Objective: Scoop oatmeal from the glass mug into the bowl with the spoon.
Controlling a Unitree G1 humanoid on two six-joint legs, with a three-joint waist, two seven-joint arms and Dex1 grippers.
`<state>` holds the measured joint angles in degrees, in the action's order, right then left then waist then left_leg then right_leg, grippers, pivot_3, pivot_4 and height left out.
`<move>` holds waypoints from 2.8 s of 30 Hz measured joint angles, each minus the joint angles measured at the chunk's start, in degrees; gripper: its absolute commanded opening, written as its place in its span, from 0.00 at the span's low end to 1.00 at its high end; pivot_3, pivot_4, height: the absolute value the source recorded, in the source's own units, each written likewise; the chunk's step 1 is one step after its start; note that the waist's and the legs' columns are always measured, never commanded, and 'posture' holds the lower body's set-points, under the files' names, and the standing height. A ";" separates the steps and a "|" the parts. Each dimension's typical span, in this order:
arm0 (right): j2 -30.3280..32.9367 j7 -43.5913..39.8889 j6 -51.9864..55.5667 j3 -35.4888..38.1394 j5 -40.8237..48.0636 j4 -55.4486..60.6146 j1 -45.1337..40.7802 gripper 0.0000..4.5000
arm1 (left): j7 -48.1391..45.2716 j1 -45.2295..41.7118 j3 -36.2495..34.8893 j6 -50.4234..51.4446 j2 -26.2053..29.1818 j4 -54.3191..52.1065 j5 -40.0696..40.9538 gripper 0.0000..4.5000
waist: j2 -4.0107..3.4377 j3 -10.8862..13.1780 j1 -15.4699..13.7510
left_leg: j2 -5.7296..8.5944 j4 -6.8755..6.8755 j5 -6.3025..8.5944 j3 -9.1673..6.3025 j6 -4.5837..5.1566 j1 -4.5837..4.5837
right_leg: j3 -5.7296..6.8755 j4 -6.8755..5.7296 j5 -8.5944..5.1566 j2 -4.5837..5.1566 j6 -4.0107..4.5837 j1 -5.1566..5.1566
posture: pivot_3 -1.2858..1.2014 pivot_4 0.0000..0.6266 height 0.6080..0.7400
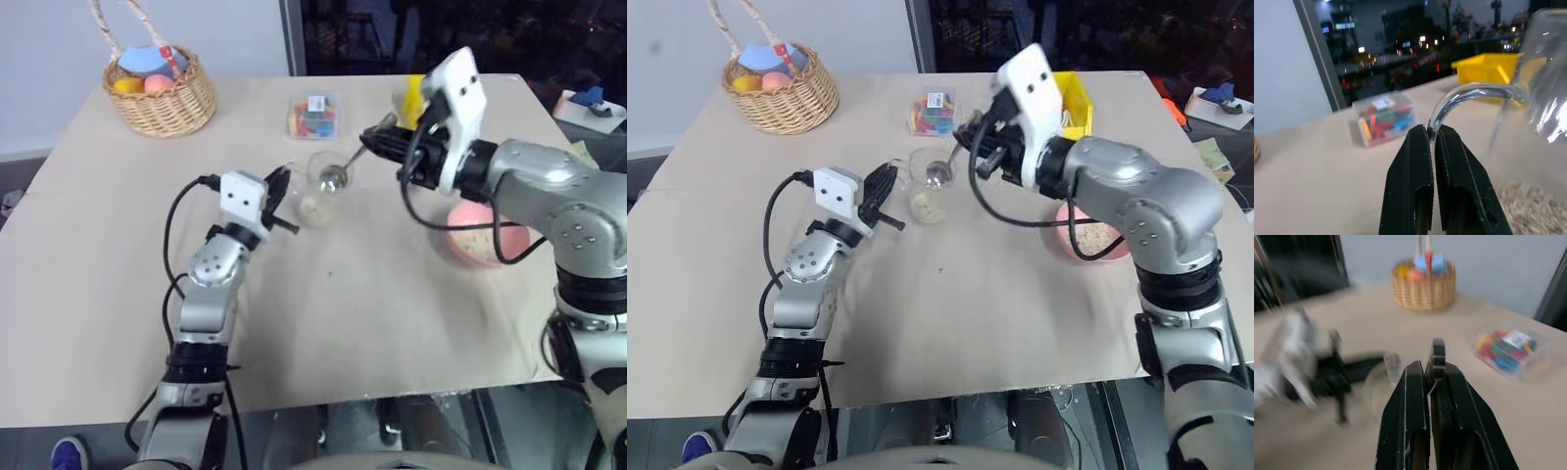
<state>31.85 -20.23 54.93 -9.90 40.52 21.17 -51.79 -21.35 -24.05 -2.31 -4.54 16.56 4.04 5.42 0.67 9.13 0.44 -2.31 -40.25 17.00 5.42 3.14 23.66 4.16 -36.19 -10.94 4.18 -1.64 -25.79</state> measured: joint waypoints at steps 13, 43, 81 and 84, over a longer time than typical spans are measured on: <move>-6.57 0.27 6.61 8.51 -0.77 -7.03 1.99 0.00 | 1.70 -10.49 3.02 -10.38 -6.02 15.85 -4.14 0.01 | 0.02 0.00 -0.36 | -0.01 -0.05 -0.01 -0.01 -0.01 0.10 | 0.18 0.09 0.03 0.00 -0.05 0.02 | 0.52 0.24 1.00; -7.54 12.21 22.67 23.50 6.54 -6.63 0.19 0.00 | -2.66 -20.87 3.31 -17.60 -8.77 33.08 -3.22 0.01 | 0.01 0.00 -0.35 | 0.04 -0.05 -0.01 -0.04 -0.01 0.12 | 0.18 0.08 0.04 0.01 -0.06 0.03 | 0.52 0.24 1.00; -21.12 29.39 33.21 53.17 16.63 -11.96 -2.70 0.00 | -3.50 -24.64 3.08 -22.26 -10.78 41.45 -4.24 0.01 | 0.00 0.00 -0.02 | 0.04 -0.06 -0.04 -0.06 -0.05 0.10 | 0.18 -0.33 0.04 0.02 -0.06 0.02 | 0.52 0.24 1.00; -21.25 31.80 33.94 56.34 18.12 -12.81 -3.43 0.00 | -3.52 -24.65 3.09 -22.27 -10.78 42.23 -4.28 0.01 | 0.00 0.00 0.01 | 0.04 -0.06 -0.04 -0.06 -0.05 0.10 | 0.18 -0.33 0.04 0.02 -0.06 0.02 | 0.52 0.24 1.00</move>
<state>10.59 11.58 88.87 46.44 58.64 8.37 -55.22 -24.87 -48.70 0.78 -26.81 5.78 46.27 1.15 0.68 9.13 0.45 -2.28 -40.31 16.96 5.36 3.09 23.76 4.33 -36.52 -10.90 4.20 -1.71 -25.77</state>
